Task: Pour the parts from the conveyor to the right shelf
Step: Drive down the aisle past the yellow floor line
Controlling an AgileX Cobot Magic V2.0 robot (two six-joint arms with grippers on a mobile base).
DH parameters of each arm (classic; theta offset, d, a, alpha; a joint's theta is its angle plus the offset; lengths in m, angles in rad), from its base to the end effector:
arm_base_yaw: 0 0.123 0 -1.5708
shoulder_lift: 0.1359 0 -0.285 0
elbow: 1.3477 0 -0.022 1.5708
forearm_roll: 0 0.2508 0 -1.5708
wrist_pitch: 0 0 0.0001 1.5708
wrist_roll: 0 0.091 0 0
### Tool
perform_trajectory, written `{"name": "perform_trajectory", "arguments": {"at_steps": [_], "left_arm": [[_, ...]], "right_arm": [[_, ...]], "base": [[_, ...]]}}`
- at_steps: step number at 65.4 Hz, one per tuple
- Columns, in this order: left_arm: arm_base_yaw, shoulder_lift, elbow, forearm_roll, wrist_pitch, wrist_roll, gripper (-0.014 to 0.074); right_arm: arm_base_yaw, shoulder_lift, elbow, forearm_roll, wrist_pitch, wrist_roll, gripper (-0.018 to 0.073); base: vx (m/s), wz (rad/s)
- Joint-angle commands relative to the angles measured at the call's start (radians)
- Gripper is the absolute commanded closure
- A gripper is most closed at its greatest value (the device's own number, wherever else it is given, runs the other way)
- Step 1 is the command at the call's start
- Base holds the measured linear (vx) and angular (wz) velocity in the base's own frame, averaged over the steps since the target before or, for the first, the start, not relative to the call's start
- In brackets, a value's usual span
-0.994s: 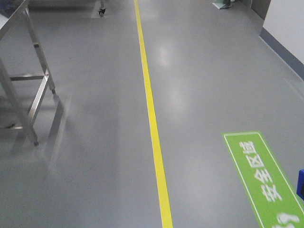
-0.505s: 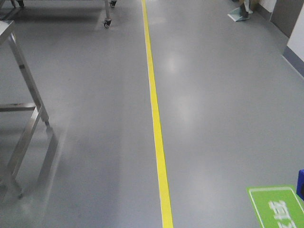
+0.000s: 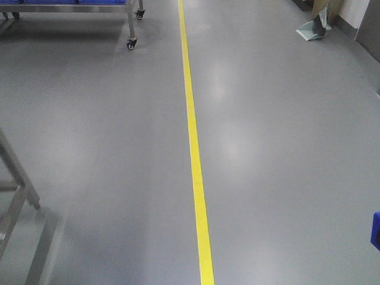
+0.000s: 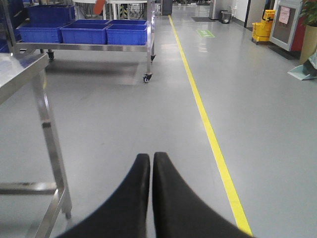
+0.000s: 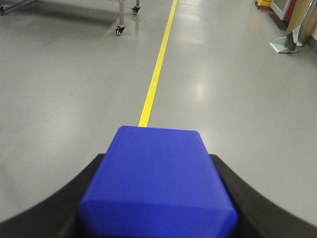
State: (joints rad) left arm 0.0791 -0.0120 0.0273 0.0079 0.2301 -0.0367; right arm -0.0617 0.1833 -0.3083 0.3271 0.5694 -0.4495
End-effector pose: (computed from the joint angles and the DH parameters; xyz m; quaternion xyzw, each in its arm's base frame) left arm 0.0554 0.0046 0.1837 -0.0417 0.7596 0.0169 0.6488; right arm 0.0555 0.0124 0.2574 -0.0948 0.8074 0.0032 0.5824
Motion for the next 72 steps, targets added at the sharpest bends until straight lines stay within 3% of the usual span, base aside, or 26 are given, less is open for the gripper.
{"name": "perform_trajectory", "arguments": {"at_steps": [1,72], "left_arm": [[-0.007,-0.010,-0.020,-0.008,-0.073,-0.008,0.0603],[-0.007,-0.010,-0.020,-0.008,-0.073,-0.008,0.0603]], "right_arm": [[-0.001,0.013,-0.029,0.009,-0.074,-0.009,0.0561],[-0.001,0.013,-0.029,0.009,-0.074,-0.009,0.0561]], "base": [[0.86,0.01],[0.83,0.19]]}}
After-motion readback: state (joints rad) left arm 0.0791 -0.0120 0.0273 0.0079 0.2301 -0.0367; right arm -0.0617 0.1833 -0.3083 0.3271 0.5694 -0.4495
